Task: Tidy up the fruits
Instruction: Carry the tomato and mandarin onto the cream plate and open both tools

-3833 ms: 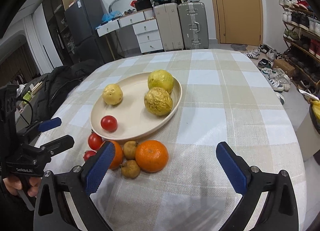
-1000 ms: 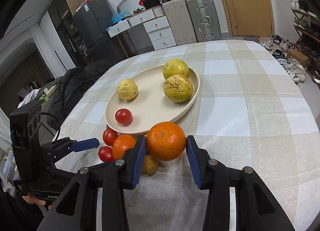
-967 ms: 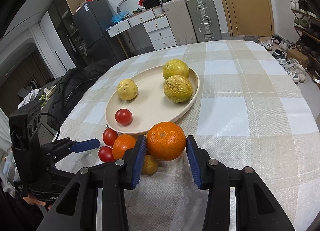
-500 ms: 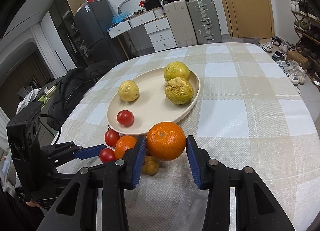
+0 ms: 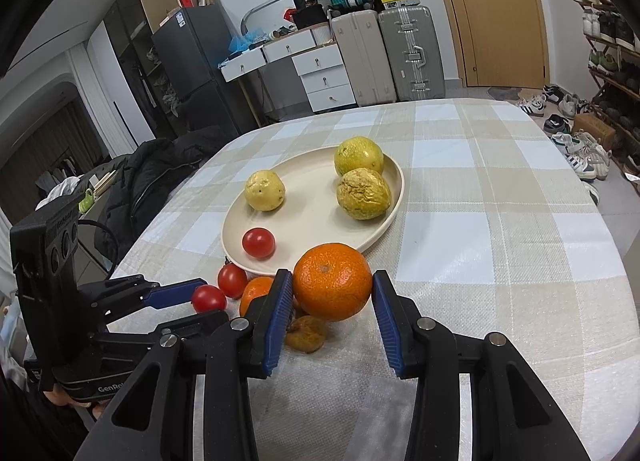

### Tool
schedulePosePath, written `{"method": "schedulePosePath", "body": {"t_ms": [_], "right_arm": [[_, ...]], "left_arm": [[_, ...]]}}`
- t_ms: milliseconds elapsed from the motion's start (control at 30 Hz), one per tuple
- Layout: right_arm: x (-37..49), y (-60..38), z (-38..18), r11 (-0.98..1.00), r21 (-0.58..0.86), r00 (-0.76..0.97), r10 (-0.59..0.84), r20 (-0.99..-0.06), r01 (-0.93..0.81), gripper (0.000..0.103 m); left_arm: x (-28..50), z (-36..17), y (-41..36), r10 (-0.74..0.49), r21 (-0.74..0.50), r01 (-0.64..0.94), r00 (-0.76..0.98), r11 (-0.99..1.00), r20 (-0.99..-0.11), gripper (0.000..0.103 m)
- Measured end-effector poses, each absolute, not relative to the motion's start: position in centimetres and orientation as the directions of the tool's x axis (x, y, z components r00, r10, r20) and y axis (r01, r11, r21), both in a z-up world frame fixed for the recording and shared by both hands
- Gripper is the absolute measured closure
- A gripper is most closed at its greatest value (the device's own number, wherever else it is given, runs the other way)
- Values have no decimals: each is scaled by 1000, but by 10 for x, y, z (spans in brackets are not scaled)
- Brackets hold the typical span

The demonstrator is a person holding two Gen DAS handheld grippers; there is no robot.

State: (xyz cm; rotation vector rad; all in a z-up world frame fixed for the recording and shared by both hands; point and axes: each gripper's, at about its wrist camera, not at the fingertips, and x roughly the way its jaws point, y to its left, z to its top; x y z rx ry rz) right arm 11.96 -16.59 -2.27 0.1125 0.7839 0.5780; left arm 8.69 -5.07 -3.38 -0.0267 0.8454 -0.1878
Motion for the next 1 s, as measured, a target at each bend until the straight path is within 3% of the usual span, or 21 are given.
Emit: {"method": "schedulePosePath", "body": {"t_ms": [1000], "right_arm": [[125, -159, -17, 839, 294, 581, 533, -614, -459, 61]], "left_arm": [[103, -9, -16, -125, -135, 48, 751, 990, -649, 65]]}}
